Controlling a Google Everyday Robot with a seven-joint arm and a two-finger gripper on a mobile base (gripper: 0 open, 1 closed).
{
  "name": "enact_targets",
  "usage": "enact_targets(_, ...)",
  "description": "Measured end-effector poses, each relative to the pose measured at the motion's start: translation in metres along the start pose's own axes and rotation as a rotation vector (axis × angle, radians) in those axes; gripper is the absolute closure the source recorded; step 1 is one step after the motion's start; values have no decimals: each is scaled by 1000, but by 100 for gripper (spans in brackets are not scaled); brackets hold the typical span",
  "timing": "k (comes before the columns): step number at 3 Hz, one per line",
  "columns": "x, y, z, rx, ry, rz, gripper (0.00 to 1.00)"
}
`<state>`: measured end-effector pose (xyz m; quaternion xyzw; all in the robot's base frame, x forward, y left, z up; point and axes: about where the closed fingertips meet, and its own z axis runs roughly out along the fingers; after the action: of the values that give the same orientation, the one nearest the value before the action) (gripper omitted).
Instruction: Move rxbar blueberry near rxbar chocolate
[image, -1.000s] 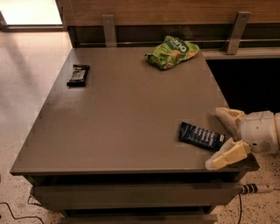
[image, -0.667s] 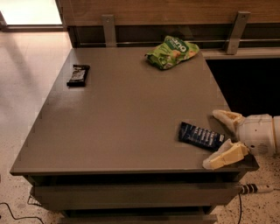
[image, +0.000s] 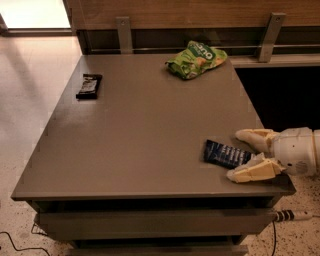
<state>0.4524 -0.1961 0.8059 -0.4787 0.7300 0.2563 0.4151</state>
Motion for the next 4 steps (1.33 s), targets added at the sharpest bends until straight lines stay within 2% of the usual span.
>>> enact_targets(1, -3, 0, -2, 0, 0, 0, 95)
enact_targets(2, -4, 0, -2, 0, 0, 0, 100)
enact_targets(3, -4, 0, -2, 0, 0, 0, 100)
enact_targets(4, -19, -8, -6, 18, 14, -21, 100)
